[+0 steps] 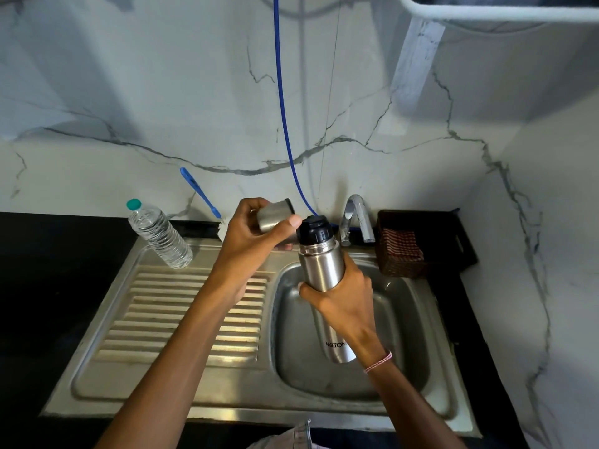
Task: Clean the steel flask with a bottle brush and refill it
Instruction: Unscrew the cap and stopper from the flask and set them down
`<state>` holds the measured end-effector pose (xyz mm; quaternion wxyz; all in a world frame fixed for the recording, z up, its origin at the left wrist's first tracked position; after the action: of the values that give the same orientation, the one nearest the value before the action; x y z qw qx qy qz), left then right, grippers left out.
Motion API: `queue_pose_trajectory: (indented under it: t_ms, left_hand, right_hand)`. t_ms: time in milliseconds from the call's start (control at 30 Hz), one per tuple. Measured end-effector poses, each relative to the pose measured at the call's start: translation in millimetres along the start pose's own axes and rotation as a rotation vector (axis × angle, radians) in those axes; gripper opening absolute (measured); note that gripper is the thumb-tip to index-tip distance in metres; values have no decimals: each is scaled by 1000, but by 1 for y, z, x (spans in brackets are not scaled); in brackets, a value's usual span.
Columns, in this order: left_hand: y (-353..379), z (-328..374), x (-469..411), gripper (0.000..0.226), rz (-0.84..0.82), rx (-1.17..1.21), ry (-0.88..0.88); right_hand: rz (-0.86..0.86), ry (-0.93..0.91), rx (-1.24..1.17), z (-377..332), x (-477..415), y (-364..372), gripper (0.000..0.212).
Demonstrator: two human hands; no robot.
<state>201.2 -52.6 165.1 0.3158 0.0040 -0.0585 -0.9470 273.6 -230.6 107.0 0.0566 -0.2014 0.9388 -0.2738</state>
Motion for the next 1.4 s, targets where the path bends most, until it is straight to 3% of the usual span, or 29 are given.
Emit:
queue_pose_trajectory:
  t_ms: [133,333,500,600,800,933,1267,1333,1400]
  left_hand:
    - [-14,-20,6,67,-74,13,-32]
    - [-46,-52,-2,78,-32,40,-13]
    - [-96,-99,-18,81,158,-181,-4]
    - [-137,-152,-19,74,264,-366,-94]
    - [-192,-250,-4,79,274,-618,-214]
    - [-183,-254,-6,73,234,-747,-186]
    - [-163,-271,-24,72,220,-794,-192]
    - [-162,-264,-27,79,275,-870,-126]
    - [-155,-238,-25,68,430,-793,-51]
  right_hand:
    - [3,-26,-39,1,-1,3,53]
    - [-43,-50,-48,5,-3,24,54]
    - [-80,-47,-51,16,-3,47,54]
    - [-82,-20,-65,26,-2,55,54]
    - [-79,1,-32,40,-2,59,55]
    - [-66,28,-51,50,-5,60,52]
    - [-70,31,-76,57,-13,63,52]
    - [-84,47,-84,58,-14,64,51]
    - [-118,53,-107,58,-13,66,52]
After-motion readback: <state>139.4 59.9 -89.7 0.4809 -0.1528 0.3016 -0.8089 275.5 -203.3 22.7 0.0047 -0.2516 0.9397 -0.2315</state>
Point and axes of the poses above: each hand's wrist, its own x-axis away from the middle knuckle, its own y-axis out of the palm, z = x × y, the point moved 8 cm from there along -x, towards the middle knuckle, and after that the axes turned 2 degrees about x, right-handed, at the moved point
